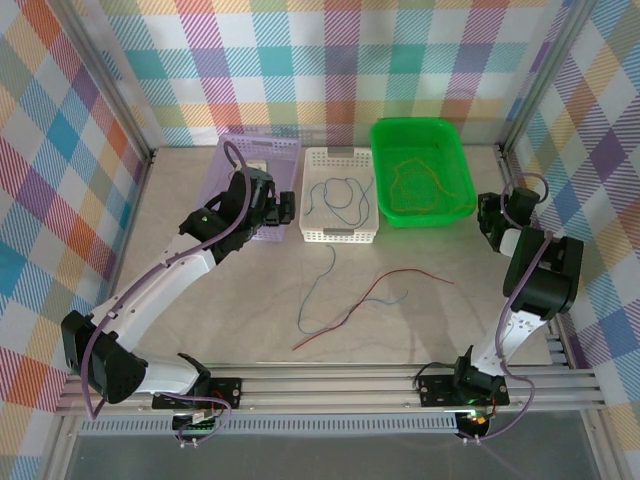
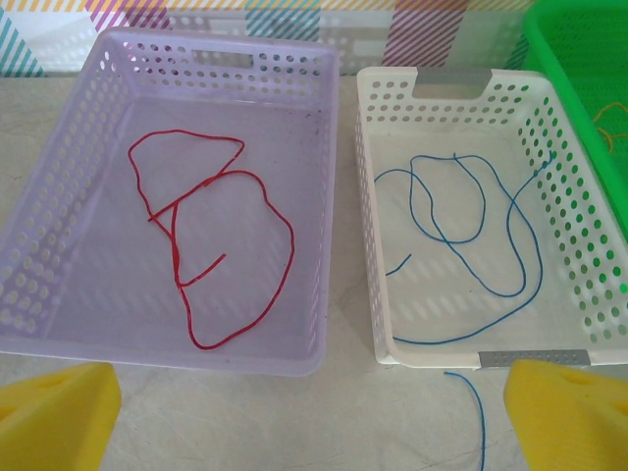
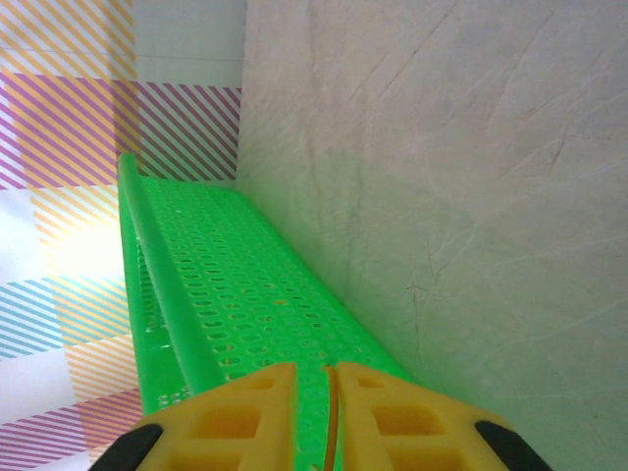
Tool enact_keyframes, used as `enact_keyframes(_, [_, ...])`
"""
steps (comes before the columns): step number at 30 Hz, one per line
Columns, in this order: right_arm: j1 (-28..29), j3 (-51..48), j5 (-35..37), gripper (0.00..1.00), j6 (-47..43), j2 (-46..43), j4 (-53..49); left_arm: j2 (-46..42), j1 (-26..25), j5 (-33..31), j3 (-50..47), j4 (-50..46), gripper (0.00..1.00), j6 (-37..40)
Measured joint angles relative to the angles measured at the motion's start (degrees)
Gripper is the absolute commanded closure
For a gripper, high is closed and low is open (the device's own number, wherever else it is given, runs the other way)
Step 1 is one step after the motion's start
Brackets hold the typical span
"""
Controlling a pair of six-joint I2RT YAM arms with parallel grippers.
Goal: Untangle the cables
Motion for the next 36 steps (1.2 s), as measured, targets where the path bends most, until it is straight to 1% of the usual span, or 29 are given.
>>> enact_keyframes(2, [0.0, 0.2, -0.3, 0.86, 0.0, 0.3, 0.0, 0.0, 0.0, 0.3, 0.0, 0.0, 0.00, 0.0])
enact_keyframes(3, [0.0, 0.3, -0.4, 0.91, 0.0, 0.5, 0.0, 0.0, 0.0, 0.4, 0.0, 0.0, 0.00, 0.0])
enact_keyframes(6, [-0.1, 1.1, -0.8, 0.95, 0.0, 0.6, 0.0, 0.1, 0.0, 0.6, 0.0, 0.0, 0.00, 0.0])
enact_keyframes(7, [-0.1, 1.4, -0.9, 1.00, 0.0, 0.6, 0.0, 0.1, 0.0, 0.6, 0.0, 0.0, 0.00, 0.0])
enact_keyframes(19, [-0.2, 2.6, -1.5, 1.00, 0.2, 0.5, -0.1, 0.1, 0.0, 1.0, 0.0, 0.0, 0.00, 0.0])
enact_keyframes(26, [1.0, 2.5, -1.7, 1.00, 0.2, -3.3, -0.4, 0.1, 0.0, 1.0, 0.0, 0.0, 0.00, 0.0])
enact_keyframes(33, [6.8, 4.7, -1.9, 1.00, -2.9, -6.3, -2.4, 0.1, 0.0, 1.1, 0.0, 0.0, 0.00, 0.0])
enact_keyframes(36, [9.7, 7.8, -2.4, 1.00, -6.2, -6.3, -6.2, 0.1, 0.0, 1.4, 0.0, 0.0, 0.00, 0.0])
